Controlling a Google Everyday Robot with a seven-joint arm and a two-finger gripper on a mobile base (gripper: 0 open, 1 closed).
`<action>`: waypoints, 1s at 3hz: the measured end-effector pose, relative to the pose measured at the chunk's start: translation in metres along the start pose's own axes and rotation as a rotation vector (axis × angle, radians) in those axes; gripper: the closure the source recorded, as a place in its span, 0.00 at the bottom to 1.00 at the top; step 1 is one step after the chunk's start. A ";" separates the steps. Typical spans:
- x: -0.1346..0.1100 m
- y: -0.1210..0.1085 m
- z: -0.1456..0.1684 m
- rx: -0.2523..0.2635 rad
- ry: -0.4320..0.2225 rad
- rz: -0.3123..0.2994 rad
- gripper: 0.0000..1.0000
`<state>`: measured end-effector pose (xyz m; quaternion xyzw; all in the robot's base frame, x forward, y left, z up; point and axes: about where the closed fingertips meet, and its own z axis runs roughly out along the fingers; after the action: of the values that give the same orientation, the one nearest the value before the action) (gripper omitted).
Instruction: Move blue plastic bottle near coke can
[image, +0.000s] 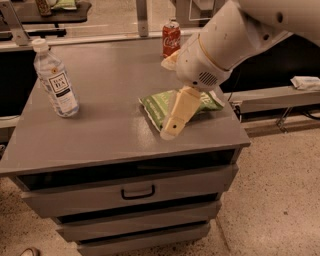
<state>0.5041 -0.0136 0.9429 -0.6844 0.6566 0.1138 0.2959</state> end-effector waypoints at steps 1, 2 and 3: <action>-0.024 -0.015 0.025 0.017 -0.078 -0.012 0.00; -0.077 -0.052 0.075 0.049 -0.249 -0.033 0.00; -0.125 -0.087 0.122 0.055 -0.404 -0.033 0.00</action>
Offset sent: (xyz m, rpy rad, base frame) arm 0.1249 0.1940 -0.0045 0.4796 -0.1354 0.1074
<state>0.6021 0.1547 0.9356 -0.6500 0.5755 0.2257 0.4420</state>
